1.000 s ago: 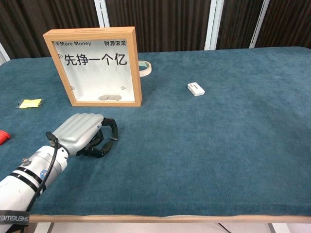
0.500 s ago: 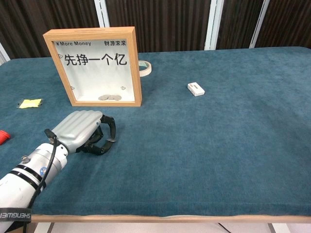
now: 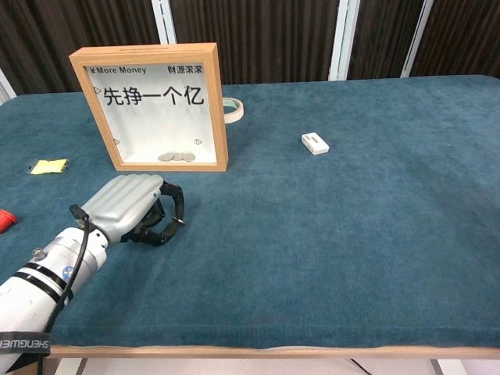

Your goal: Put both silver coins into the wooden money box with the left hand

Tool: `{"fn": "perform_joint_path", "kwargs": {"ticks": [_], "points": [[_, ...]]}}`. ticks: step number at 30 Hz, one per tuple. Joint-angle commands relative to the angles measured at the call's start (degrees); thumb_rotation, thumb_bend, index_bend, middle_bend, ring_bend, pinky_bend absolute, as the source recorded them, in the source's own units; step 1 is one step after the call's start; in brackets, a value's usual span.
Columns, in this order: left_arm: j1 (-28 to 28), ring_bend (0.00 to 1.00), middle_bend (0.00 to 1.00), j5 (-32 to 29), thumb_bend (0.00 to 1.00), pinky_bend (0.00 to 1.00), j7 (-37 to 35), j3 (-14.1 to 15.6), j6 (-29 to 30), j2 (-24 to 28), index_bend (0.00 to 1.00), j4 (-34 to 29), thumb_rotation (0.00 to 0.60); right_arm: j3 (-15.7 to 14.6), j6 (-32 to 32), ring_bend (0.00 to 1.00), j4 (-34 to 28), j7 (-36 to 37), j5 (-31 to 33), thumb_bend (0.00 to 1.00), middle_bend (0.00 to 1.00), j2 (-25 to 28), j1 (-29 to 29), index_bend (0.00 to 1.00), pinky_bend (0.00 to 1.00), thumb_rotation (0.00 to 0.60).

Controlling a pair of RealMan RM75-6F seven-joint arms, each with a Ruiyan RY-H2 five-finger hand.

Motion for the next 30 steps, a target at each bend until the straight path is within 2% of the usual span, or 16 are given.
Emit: {"fn": "perform_joint_path", "kwargs": {"ticks": [1, 10, 14, 19, 24, 30], "points": [[-0.1, 1.00, 1.00, -0.1, 0.45, 1.00, 0.0, -0.1, -0.3, -0.1, 0.57, 0.2, 0.600, 0.0, 0.0, 0.00, 0.0, 0.0, 0.0, 0.10, 0.00, 0.0, 0.0, 0.00, 0.00, 0.600], [-0.1, 1.00, 1.00, 0.4, 0.51, 1.00, -0.5, -0.2, 0.7, -0.1, 0.64, 0.4, 0.600, 0.0, 0.1, 0.00, 0.0, -0.1, 0.0, 0.10, 0.00, 0.0, 0.0, 0.00, 0.00, 0.600], [0.2, 1.00, 1.00, 1.5, 0.51, 1.00, -0.4, -0.6, 2.9, 2.8, 0.65, -2.8, 0.600, 0.1, 0.2, 0.00, 0.1, 0.3, 0.1, 0.10, 0.00, 0.1, -0.1, 0.00, 0.00, 0.600], [0.9, 1.00, 1.00, 2.1, 0.51, 1.00, 1.6, -3.3, 6.1, 13.4, 0.65, -16.6, 0.600, 0.2, -0.3, 0.00, 0.1, -0.2, 0.4, 0.10, 0.00, -0.1, 0.1, 0.00, 0.00, 0.600], [1.5, 1.00, 1.00, 0.5, 0.50, 1.00, 6.6, -8.2, 8.2, 24.9, 0.65, -30.5, 0.600, 0.1, -0.8, 0.00, -0.4, -1.1, 0.4, 0.10, 0.00, -0.4, 0.3, 0.00, 0.00, 0.600], [1.2, 1.00, 1.00, -3.5, 0.49, 1.00, 11.7, -14.8, 10.0, 33.1, 0.65, -39.7, 0.600, 0.2, -2.0, 0.00, -0.8, -2.4, 0.9, 0.10, 0.00, -0.8, 0.9, 0.00, 0.00, 0.600]]}}
